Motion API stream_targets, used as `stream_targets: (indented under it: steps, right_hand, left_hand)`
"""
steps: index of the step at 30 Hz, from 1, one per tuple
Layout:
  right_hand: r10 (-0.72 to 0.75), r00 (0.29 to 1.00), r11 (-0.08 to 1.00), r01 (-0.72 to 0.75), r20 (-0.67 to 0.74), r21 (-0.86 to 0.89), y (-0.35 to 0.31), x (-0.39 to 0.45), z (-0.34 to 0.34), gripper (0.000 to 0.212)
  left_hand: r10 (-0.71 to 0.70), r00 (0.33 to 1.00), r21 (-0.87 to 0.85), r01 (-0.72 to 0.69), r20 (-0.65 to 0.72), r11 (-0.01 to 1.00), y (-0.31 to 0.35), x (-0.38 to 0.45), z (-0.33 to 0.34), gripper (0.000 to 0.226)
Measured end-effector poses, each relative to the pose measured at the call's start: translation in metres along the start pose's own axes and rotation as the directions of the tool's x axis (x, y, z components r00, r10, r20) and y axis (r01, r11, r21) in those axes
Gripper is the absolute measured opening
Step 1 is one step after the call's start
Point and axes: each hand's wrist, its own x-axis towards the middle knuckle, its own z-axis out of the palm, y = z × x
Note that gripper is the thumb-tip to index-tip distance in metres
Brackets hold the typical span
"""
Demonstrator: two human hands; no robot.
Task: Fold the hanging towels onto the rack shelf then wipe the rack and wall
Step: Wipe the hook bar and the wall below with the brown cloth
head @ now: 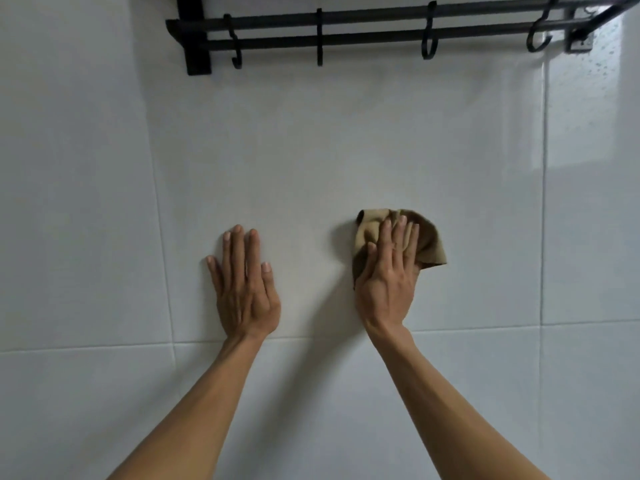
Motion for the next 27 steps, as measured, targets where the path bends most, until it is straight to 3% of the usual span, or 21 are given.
stream_targets:
  steps: [8, 13, 17, 20, 23, 27]
  right_hand:
    - [-0.159, 0.968, 0.972, 0.120, 0.193, 0.200, -0.097, -0.054, 0.041, 0.049]
    - [-0.108, 0.950, 0.939, 0.001, 0.294, 0.343, -0.143, -0.066, 0.045, 0.052]
    - [-0.211, 0.882, 0.886, -0.010, 0.422, 0.464, -0.162, -0.064, 0.039, 0.054]
    - [-0.231, 0.852, 0.855, -0.053, 0.469, 0.516, -0.162, -0.065, 0.036, 0.054]
    - [-0.293, 0.841, 0.812, -0.032, 0.455, 0.582, -0.154, -0.071, 0.025, 0.050]
    - [-0.210, 0.793, 0.808, -0.189, 0.572, 0.558, -0.152, -0.095, 0.006, 0.048]
  left_hand:
    - [0.085, 0.995, 0.026, -0.087, 0.053, 0.996, -0.030, 0.006, -0.007, 0.058]
    - [0.070, 0.994, -0.103, -0.061, 0.084, 0.993, -0.052, 0.019, -0.025, 0.067]
    - [0.096, 0.994, -0.138, -0.087, 0.060, 0.987, -0.062, 0.025, -0.034, 0.055]
    - [-0.003, 0.997, -0.191, 0.019, 0.079, 0.981, -0.056, 0.031, -0.044, 0.053]
    - [-0.069, 0.989, -0.110, 0.084, 0.133, 0.990, -0.050, 0.024, -0.056, 0.045]
    - [-0.117, 0.957, -0.163, 0.164, 0.265, 0.973, -0.049, -0.006, -0.070, 0.049]
